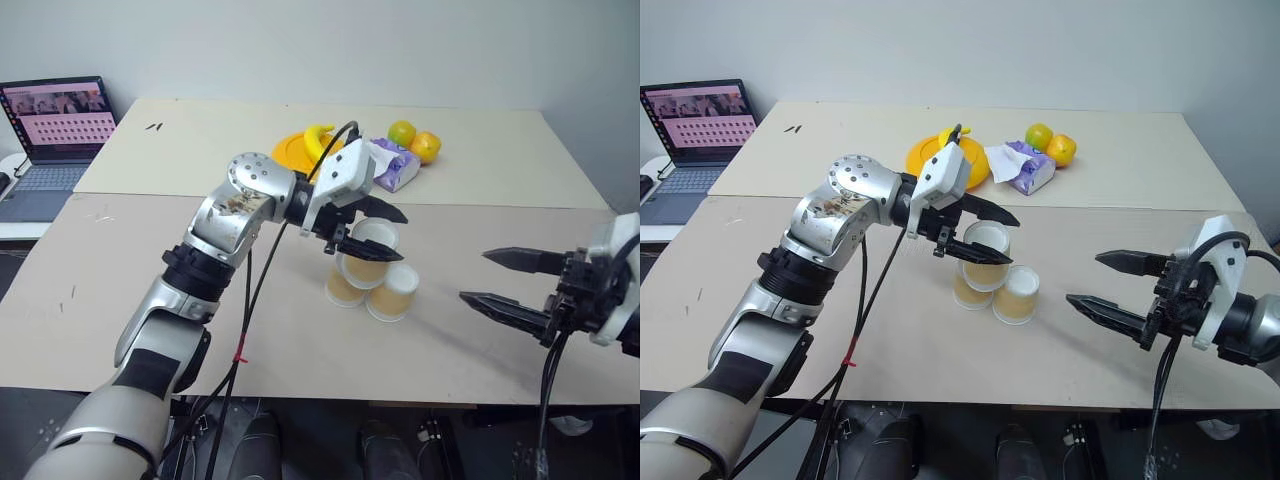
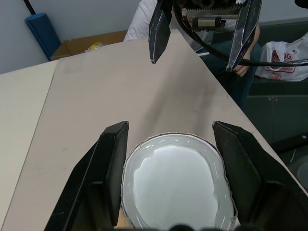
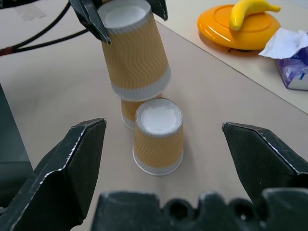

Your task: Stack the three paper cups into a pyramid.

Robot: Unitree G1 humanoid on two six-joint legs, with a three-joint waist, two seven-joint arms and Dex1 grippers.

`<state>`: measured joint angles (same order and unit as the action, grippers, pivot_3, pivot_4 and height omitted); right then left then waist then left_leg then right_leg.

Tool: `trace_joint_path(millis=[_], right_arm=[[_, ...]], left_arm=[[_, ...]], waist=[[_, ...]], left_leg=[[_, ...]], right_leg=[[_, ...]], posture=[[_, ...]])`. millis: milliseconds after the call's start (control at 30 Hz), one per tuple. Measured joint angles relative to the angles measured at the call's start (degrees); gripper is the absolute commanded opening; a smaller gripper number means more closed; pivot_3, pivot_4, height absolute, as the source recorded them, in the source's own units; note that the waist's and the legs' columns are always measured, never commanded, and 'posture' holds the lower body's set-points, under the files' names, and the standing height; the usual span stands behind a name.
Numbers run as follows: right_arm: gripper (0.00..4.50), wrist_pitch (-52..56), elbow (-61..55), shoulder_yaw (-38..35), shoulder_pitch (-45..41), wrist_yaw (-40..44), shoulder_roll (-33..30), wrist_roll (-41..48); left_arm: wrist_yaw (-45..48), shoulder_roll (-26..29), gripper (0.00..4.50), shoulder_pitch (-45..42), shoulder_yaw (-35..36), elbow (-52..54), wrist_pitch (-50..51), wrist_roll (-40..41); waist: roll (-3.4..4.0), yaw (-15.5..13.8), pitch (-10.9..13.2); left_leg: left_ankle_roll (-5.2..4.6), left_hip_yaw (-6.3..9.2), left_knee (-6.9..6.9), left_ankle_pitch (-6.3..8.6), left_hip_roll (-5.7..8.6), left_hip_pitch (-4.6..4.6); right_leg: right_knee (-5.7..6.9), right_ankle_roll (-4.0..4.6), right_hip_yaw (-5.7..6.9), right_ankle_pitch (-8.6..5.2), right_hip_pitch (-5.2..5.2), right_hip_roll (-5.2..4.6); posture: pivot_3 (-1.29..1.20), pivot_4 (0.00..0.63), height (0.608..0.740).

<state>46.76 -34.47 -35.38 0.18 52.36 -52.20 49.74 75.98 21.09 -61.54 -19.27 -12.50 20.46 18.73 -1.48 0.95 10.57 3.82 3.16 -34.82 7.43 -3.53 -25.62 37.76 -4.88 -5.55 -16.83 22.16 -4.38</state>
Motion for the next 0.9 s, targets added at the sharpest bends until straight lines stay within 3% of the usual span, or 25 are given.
trace_joint_path(millis=[900], right_arm=[[4.5, -1.44, -1.24, -1.79, 3.7, -2.41, -0.12, 1.14]], left_arm=[[-1.07, -4.58, 2.42, -1.34, 1.92, -2.85, 0.81, -0.64]], waist=[[0.0, 0.02, 0.0]], left_leg=[[0.0, 0.01, -0.02, 0.0, 0.01, 0.02]], right_leg=[[0.04, -0.01, 0.0, 0.0, -0.01, 0.0]], posture=[[0.0, 0.15, 0.732]])
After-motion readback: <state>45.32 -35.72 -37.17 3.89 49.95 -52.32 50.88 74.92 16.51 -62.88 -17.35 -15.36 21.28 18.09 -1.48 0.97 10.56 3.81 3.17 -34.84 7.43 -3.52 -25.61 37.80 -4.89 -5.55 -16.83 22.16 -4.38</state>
